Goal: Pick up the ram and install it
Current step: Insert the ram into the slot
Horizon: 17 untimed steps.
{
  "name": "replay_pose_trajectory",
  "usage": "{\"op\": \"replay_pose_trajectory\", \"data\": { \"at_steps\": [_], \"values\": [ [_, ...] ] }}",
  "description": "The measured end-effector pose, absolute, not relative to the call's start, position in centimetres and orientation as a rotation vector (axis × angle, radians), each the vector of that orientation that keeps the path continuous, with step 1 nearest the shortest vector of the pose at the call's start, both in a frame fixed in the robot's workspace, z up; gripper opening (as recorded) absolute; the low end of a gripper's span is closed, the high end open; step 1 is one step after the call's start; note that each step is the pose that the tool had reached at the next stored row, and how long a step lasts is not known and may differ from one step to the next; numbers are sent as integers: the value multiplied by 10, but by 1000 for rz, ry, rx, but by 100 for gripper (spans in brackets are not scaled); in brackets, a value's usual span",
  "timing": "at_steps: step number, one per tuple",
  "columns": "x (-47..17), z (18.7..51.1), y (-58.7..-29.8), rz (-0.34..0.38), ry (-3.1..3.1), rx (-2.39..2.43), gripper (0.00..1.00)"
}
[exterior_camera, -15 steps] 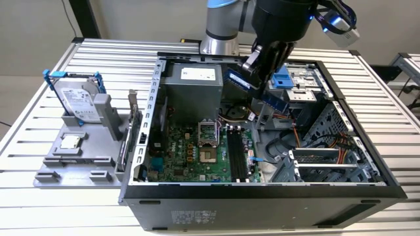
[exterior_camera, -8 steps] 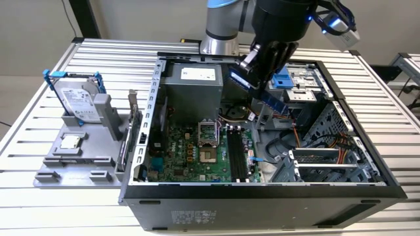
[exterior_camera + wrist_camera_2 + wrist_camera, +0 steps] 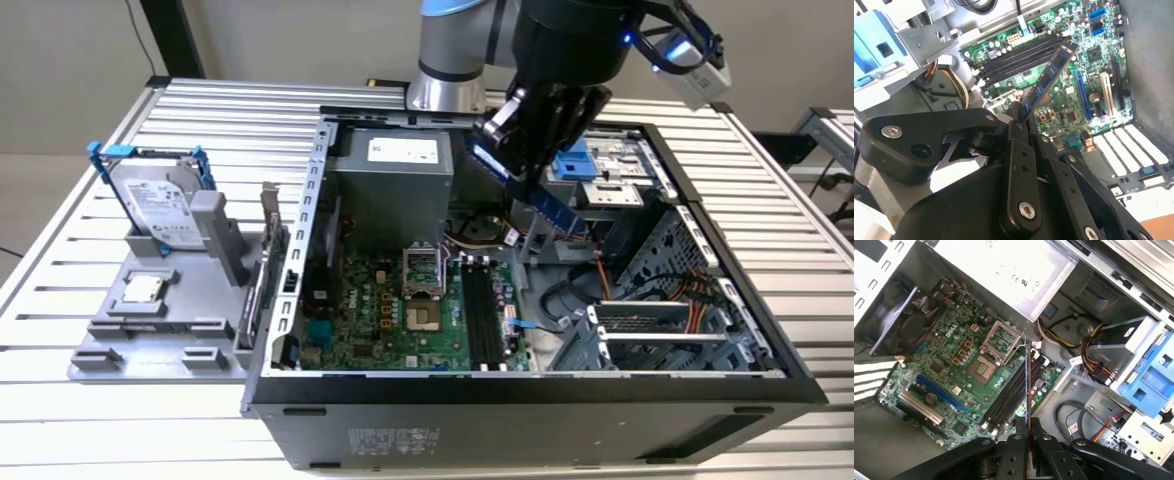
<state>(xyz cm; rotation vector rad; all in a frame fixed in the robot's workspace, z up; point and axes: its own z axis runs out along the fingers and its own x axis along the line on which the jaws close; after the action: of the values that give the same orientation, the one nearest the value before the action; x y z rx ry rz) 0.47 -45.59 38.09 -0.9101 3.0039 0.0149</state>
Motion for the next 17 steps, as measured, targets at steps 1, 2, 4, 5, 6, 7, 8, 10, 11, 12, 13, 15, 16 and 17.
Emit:
{"op": "replay_pose_trajectory", "data": {
  "at_steps": [1,2,4,5,6,7,8,10,11,12,13,15,16,17],
  "values": [
    [5,381,-456,15,3009,-895,0],
    [5,381,-456,15,3013,-879,0],
    [5,381,-456,15,3022,-848,0],
    [5,381,-456,15,3026,-832,0],
    [5,381,-456,15,3031,-816,0],
    [5,381,-456,15,3035,-800,0],
    [5,381,-456,15,3039,-784,0],
    [5,381,-456,15,3046,-753,0],
    [5,381,-456,15,3050,-738,0],
    [5,381,-456,15,3054,-721,0],
    [5,381,-456,15,3063,-682,0],
    [5,381,-456,14,3071,-644,0],
    [5,381,-456,14,3074,-629,0],
    [5,381,-456,14,3077,-614,0]
  ]
}}
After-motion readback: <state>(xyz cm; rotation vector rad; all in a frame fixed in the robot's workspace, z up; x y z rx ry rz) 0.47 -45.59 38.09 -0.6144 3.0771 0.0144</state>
